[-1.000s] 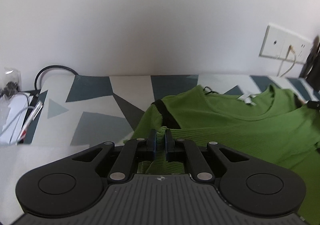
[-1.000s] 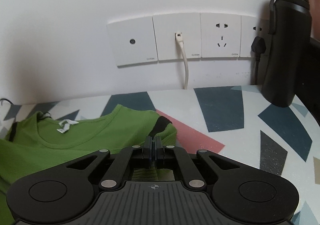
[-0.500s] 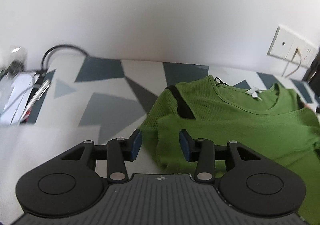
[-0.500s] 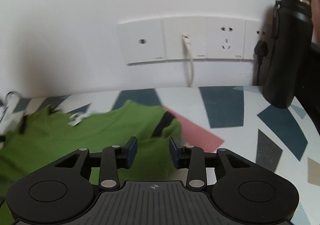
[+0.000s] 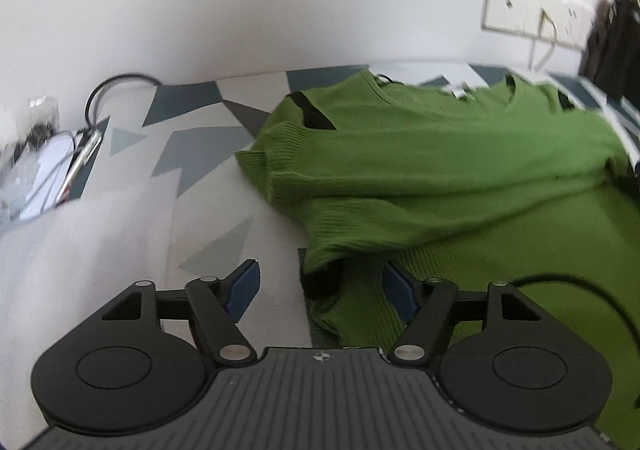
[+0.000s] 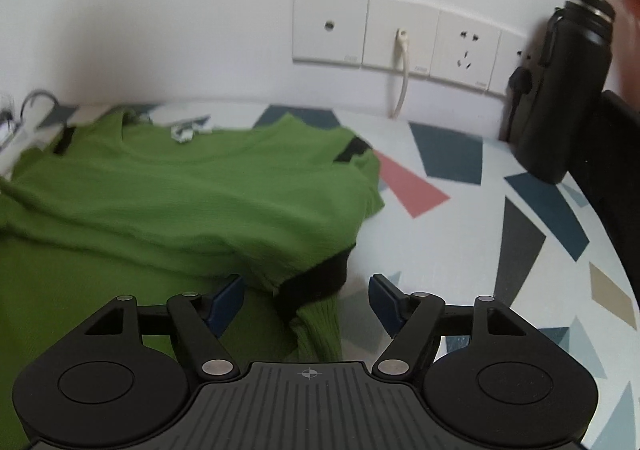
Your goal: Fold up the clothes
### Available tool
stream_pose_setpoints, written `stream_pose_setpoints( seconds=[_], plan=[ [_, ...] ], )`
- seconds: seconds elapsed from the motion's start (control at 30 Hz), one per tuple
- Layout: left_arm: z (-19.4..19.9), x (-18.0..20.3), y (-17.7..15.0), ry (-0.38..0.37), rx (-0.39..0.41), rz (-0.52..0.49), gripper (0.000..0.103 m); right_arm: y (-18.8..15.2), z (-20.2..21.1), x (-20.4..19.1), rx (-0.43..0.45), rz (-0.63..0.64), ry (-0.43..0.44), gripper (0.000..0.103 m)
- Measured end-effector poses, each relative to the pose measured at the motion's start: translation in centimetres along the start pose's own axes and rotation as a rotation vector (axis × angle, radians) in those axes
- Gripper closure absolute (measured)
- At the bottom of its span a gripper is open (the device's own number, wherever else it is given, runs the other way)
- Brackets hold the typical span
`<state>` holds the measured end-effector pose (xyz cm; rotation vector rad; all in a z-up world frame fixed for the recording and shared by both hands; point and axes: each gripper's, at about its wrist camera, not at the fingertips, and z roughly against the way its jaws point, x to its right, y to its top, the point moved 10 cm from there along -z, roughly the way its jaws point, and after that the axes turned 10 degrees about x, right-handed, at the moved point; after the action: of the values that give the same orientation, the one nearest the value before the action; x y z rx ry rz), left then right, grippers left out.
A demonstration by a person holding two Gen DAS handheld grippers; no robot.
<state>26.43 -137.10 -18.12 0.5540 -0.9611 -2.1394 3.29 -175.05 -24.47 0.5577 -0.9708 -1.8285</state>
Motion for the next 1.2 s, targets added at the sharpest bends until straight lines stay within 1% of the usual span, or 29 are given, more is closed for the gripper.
stream_pose_setpoints(
  seconds=[0.07, 0.13, 0.17, 0.23, 0.33, 0.4, 0.47, 0.53, 0.63, 0.73, 0.87, 1.07, 1.13, 1.17, 1.2],
  plan=[
    [-0.1, 0.2, -0.2, 0.021, 0.002, -0.039, 0.030, -0.6, -0.1, -0.2, -0.019, 0.037, -0.005, 0.038],
    [-0.1, -0.1, -0.4, 0.036, 0.010, -0.038, 0.029, -0.8, 0.0, 0.2, -0.017, 0.051, -0.031, 0.039],
    [-0.1, -0.4, -0.4, 0.044, 0.011, -0.033, 0.029, -0.9, 0.0, 0.8, -0.015, 0.038, -0.056, 0.041],
    [-0.1, -0.9, -0.5, 0.066, 0.013, -0.023, 0.028, -0.9, 0.3, 2.5, -0.011, -0.019, -0.097, 0.042],
    [-0.1, -2.0, -0.6, 0.100, 0.013, -0.005, 0.028, -1.0, 0.7, 4.7, -0.003, -0.119, -0.120, 0.042],
    [-0.1, -2.4, -0.7, 0.093, 0.009, 0.015, 0.028, -1.5, 0.8, 5.2, -0.010, -0.139, -0.117, 0.042],
    [-0.1, -2.4, -0.7, 0.093, 0.012, 0.013, 0.026, -1.8, 0.9, 5.4, -0.006, -0.147, -0.117, 0.042],
    [-0.2, -2.4, -0.7, 0.098, 0.021, -0.002, 0.026, -2.0, 0.9, 5.8, -0.008, -0.197, -0.114, 0.042],
    [-0.3, -2.9, -0.9, 0.101, 0.017, 0.034, 0.025, -2.0, 1.0, 6.4, 0.007, -0.269, -0.116, 0.042],
    [-0.4, -3.3, -1.0, 0.110, 0.016, 0.053, 0.025, -2.1, 1.1, 6.8, 0.014, -0.258, -0.127, 0.042],
    [-0.6, -3.4, -1.0, 0.112, 0.021, 0.062, 0.025, -2.1, 1.3, 7.9, 0.027, -0.335, -0.139, 0.042],
    [-0.8, -3.7, -1.0, 0.113, 0.023, 0.068, 0.019, -2.1, 1.2, 8.4, 0.028, -0.367, -0.156, 0.042],
    [-0.7, -3.6, -1.0, 0.083, 0.011, 0.094, 0.021, -2.1, 1.2, 8.2, 0.021, -0.343, -0.160, 0.042],
    [-0.5, -3.3, -0.9, 0.042, 0.008, 0.117, 0.021, -2.1, 1.2, 8.1, 0.016, -0.321, -0.162, 0.040],
    [0.2, -2.9, -0.6, -0.026, 0.020, 0.148, 0.021, -2.1, 1.2, 7.8, 0.013, -0.293, -0.161, 0.040]
  ],
)
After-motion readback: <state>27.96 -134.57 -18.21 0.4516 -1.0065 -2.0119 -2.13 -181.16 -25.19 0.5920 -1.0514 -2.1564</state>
